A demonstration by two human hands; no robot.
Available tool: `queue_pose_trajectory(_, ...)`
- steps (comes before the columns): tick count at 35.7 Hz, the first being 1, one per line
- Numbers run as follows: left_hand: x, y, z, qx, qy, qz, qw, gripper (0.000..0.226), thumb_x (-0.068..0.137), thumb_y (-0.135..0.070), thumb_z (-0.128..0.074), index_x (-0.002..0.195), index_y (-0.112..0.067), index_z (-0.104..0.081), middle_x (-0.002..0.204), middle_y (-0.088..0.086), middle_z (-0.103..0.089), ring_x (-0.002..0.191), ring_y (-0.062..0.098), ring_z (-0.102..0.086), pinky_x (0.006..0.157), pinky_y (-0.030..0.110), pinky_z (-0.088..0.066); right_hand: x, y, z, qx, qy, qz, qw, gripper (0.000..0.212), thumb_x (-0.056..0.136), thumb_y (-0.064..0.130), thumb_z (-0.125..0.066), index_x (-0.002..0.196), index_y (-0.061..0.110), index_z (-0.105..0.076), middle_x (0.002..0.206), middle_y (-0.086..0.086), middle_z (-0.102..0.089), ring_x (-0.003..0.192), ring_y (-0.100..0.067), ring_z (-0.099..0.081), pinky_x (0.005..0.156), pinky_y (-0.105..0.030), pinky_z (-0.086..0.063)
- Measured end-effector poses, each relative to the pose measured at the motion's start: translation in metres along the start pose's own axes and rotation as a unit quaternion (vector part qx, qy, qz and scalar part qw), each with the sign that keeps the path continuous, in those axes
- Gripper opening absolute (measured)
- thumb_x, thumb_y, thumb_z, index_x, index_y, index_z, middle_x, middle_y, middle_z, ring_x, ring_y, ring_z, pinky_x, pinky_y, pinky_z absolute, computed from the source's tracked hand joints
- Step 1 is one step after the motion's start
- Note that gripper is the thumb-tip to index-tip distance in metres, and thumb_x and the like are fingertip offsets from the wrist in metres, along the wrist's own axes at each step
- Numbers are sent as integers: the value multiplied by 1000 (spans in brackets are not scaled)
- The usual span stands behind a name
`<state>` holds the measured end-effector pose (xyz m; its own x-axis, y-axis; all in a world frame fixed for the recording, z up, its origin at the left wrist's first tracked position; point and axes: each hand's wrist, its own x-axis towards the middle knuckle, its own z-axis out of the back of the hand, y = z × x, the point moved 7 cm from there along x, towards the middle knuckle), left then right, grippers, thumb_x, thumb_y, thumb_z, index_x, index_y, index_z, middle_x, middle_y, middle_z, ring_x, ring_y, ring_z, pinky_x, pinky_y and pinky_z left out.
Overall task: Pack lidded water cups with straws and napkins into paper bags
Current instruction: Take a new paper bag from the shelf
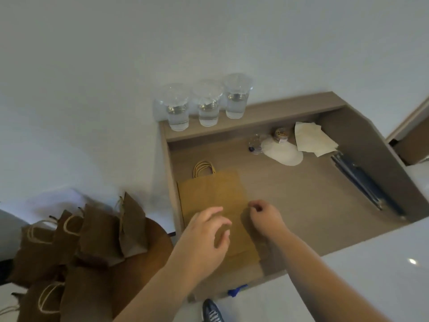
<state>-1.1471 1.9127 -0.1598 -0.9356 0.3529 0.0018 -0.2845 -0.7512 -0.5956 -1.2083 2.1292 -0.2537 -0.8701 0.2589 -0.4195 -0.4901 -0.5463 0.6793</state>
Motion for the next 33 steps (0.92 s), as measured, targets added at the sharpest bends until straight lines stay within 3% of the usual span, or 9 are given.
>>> queue_pose_trajectory(4,36,8,-22,15,78,6,997,32,101,-56,-51,131,-47,-60,151,-29,-40,141,-2,-35,117,28,-34,23,6,3,8,-33,-43,998,24,96,42,-73,112,24,-71,112,0,-76,110,-26,-72,95,-34,-56)
queue_pose_trajectory(7,64,1,-25,3,80,3,997,31,101,-52,-52,128,-42,-65,143,-24,-51,134,1,-44,115,31,-42,36,10,3,16,4,-52,998,30,84,49,-85,94,25,-70,94,6,-75,91,-17,-72,81,-31,-57)
queue_pose_trajectory(13,89,-13,-21,-31,66,13,997,30,102,-47,-53,126,-38,-67,127,-22,-60,122,0,-52,107,27,-46,50,16,4,10,53,-60,997,30,79,35,-91,74,22,-65,66,10,-66,62,-5,-61,49,-14,-44)
queue_pose_trajectory(15,91,-11,-18,-37,61,25,997,27,101,-47,-53,122,-39,-68,120,-23,-62,116,-4,-55,104,26,-49,57,25,3,11,86,-51,995,33,78,35,-93,69,24,-64,55,12,-62,52,-1,-59,45,-14,-42)
queue_pose_trajectory(19,91,11,-13,-25,52,79,995,23,102,-47,-56,120,-41,-68,112,-25,-62,108,-6,-58,97,22,-52,76,40,13,-14,118,-35,992,33,76,41,-96,72,24,-68,70,6,-70,70,-10,-66,57,-25,-45)
queue_pose_trajectory(22,87,26,-8,-12,36,136,990,23,102,-51,-56,124,-46,-63,113,-30,-61,106,-12,-56,88,9,-44,92,43,17,-38,164,-21,985,32,80,47,-92,71,22,-75,67,5,-73,70,-13,-71,62,-27,-50)
queue_pose_trajectory(27,78,20,0,-10,-46,224,973,20,102,-52,-54,120,-53,-61,105,-40,-58,102,-22,-53,79,4,-41,113,45,13,-134,222,21,966,40,91,52,-77,66,22,-70,65,6,-69,71,-14,-68,68,-31,-56)
queue_pose_trajectory(31,73,-7,0,-14,-112,284,952,17,102,-48,-57,116,-52,-65,103,-39,-62,101,-23,-56,77,5,-45,124,52,24,-296,230,118,920,39,104,49,-59,110,14,-76,112,-7,-74,108,-25,-70,83,-27,-49)
queue_pose_trajectory(33,73,-21,-3,-10,-138,313,940,16,102,-45,-60,115,-50,-68,99,-38,-64,97,-26,-56,74,2,-44,129,55,36,-332,242,141,901,40,105,49,-57,116,12,-70,108,-7,-72,98,-23,-72,75,-27,-54)
